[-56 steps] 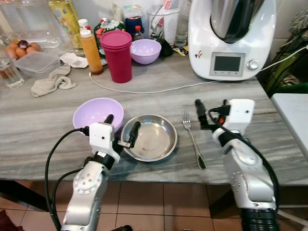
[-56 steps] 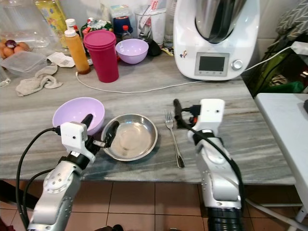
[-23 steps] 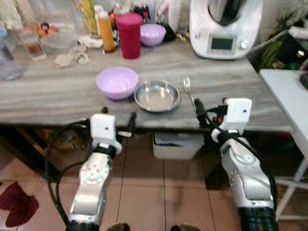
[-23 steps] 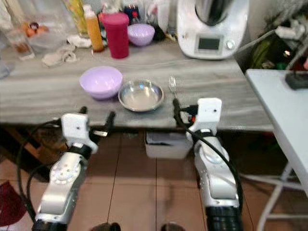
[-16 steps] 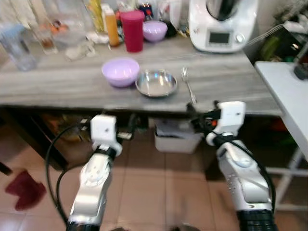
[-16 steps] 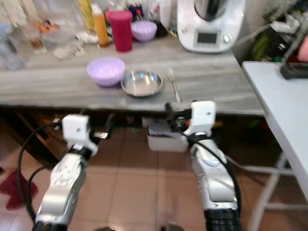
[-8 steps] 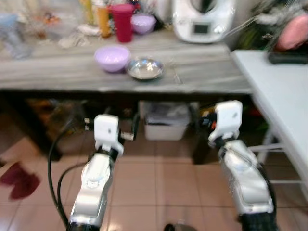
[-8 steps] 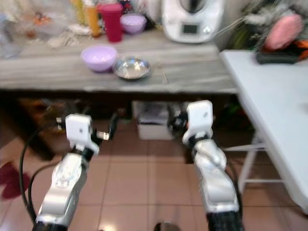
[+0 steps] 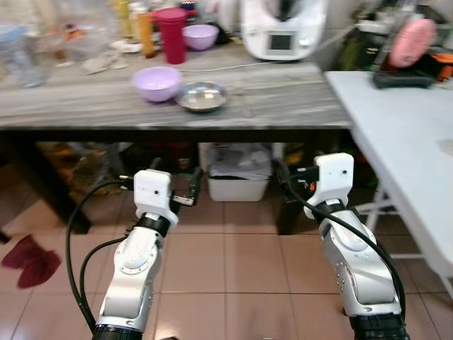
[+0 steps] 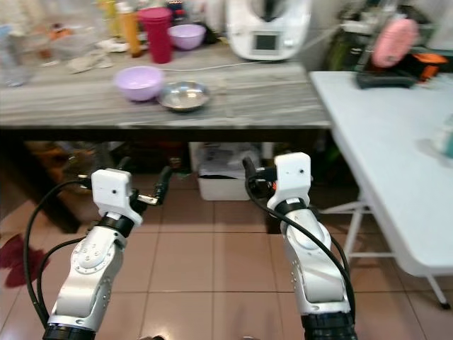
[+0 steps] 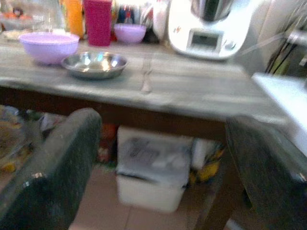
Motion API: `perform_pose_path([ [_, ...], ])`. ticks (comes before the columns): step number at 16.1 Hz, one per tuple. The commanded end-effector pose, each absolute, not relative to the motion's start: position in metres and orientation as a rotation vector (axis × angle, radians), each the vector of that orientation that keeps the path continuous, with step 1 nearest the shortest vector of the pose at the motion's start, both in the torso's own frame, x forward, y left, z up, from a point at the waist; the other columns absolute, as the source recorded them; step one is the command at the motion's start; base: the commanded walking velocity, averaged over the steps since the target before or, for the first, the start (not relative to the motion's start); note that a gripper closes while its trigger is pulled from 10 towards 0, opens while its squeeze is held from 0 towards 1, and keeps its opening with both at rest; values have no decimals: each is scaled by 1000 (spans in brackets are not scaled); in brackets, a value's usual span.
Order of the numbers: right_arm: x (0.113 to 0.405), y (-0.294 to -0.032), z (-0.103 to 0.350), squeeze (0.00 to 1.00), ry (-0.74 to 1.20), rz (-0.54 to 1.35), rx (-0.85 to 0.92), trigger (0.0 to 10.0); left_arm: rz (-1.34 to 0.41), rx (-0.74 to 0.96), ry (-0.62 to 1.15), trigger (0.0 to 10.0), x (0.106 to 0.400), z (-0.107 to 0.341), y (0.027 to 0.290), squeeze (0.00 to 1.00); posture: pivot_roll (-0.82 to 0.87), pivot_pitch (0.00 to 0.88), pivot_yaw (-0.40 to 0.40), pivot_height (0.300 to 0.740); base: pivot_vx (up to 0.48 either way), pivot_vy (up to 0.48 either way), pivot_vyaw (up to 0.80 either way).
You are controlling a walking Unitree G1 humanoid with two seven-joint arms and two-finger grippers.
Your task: Setting the table
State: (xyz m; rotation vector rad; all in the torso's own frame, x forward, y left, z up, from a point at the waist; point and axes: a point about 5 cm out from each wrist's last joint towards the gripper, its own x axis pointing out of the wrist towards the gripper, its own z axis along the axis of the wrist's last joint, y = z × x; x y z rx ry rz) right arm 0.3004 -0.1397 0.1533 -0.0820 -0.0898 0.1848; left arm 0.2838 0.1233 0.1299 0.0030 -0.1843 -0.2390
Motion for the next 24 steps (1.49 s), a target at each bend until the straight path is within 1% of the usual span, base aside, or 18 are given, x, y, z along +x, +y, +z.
perform_pose_path([
  [1, 301, -141, 155, 0, -107, 195, -51, 10000, -262, -5, -187, 10000, 285, 130, 117, 0, -193, 92, -7, 740, 0, -480, 0],
  [5, 304, -143, 155, 0, -101, 174, -93, 10000, -257, -7, -186, 10000, 284, 130, 116, 0, -187, 91, -13, 740, 0, -480, 0],
  [7, 303, -140, 154, 0, -75, 215, -70, 10000, -256, -9, -182, 10000, 284, 128, 115, 0, -187, 91, -14, 740, 0, -480, 0],
  [10, 300, -139, 154, 0, -77, 215, -60, 10000, -262, -16, -188, 10000, 284, 130, 112, 0, -191, 94, -14, 740, 0, -480, 0],
  [16, 299, -146, 153, 0, -68, 175, -63, 10000, -277, -8, -169, 10000, 282, 126, 110, 0, -196, 108, -13, 740, 0, -480, 0],
  [24, 300, -147, 149, 0, -49, 157, -60, 10000, -279, 9, -158, 10000, 278, 123, 113, 0, -184, 119, -13, 740, 0, -480, 0],
])
